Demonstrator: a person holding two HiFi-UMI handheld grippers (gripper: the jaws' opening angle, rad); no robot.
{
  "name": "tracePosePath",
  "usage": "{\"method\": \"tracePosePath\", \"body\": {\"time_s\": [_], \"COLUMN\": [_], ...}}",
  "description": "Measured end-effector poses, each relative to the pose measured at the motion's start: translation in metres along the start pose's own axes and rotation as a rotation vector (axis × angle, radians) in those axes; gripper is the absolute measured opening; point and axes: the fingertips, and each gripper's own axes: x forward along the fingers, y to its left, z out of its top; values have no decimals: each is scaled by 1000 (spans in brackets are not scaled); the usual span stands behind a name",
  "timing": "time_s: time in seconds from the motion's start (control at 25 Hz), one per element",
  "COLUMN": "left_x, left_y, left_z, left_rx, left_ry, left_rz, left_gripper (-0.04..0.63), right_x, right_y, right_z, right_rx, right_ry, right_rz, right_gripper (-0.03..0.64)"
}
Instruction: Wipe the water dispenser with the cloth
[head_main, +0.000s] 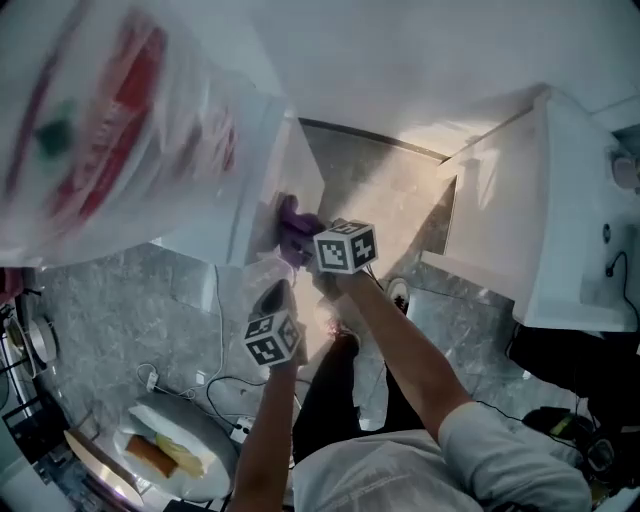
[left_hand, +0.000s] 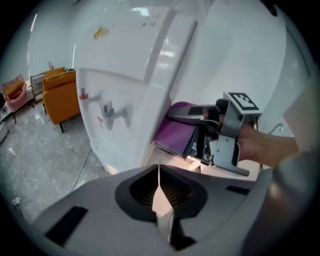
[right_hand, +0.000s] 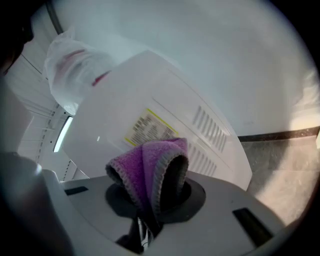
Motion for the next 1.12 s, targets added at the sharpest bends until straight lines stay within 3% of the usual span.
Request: {"method": "tracePosePath", "body": {"time_s": [0.16, 0.4, 0.64, 0.8, 0.96, 1.12], "left_x": [-52, -127, -204, -267, -335, -386], "left_y": [-30, -72, -89, -106, -117, -136], "left_z": [50, 144, 217, 273, 317, 343], "left_rx": [53, 124, 156, 255, 368, 464], "left_ry": [-102, -301, -460, -628, -794, -882], "left_rz": [16, 50, 57, 78, 119, 97], "left_gripper": [18, 18, 18, 18, 18, 18], "right_x": [-32, -71, -146, -202, -244, -274], "right_y": [71, 174, 266, 309, 347, 380], "right_z": [54, 120, 199, 238, 265, 278], "right_rx": [-42, -213, -603, -842, -982, -1067], "right_ry": [-19, -6, -157, -228, -306, -365], "right_rz": [33, 102, 6, -74, -133, -139], "right_gripper": [61, 61, 61, 61, 61, 60]}}
